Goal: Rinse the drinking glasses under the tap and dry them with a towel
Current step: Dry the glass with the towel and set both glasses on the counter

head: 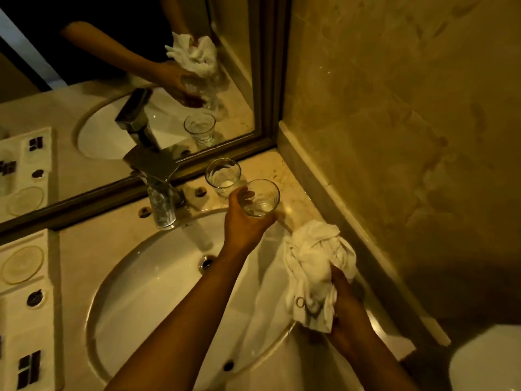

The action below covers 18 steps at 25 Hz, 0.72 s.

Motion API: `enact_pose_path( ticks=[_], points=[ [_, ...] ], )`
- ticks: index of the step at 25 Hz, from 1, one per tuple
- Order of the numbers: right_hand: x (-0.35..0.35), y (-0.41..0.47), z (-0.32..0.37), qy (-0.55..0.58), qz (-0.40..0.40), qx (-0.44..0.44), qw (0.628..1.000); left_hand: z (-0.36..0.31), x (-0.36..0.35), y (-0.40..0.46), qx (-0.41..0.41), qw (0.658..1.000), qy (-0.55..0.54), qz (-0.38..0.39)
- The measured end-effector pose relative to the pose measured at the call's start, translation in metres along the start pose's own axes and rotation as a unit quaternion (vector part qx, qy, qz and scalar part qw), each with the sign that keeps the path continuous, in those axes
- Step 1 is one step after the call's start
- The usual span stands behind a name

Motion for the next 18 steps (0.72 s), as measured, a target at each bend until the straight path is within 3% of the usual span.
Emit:
enact_pose_path(
  ticks=[11, 15, 18],
  points=[
    [-0.006, 0.033, 0.017, -0.074, -0.071, -0.003, 0.995, 0.000, -0.057, 0.079, -0.002, 0.995, 0.063, -0.084],
    [-0.008, 0.038, 0.023, -0.036, -0.033, -0.013, 0.999, -0.002, -0.060, 0.091, 0.004, 0.992, 0.074, -0.099],
    [-0.006, 0.039, 0.027, -0.040, -0.010, 0.027, 0.999, -0.003, -0.062, 0.097, 0.018, 0.992, 0.071, -0.102]
  ],
)
Point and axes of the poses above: each hand's wrist, its own y-axis towards the middle knuckle, its own x-axis out of the back of the hand, z = x × y, the point moved 2 cm from there along y, towards the middle knuckle, and after that the axes turned 5 degrees about -x, right-handed, at the moved point
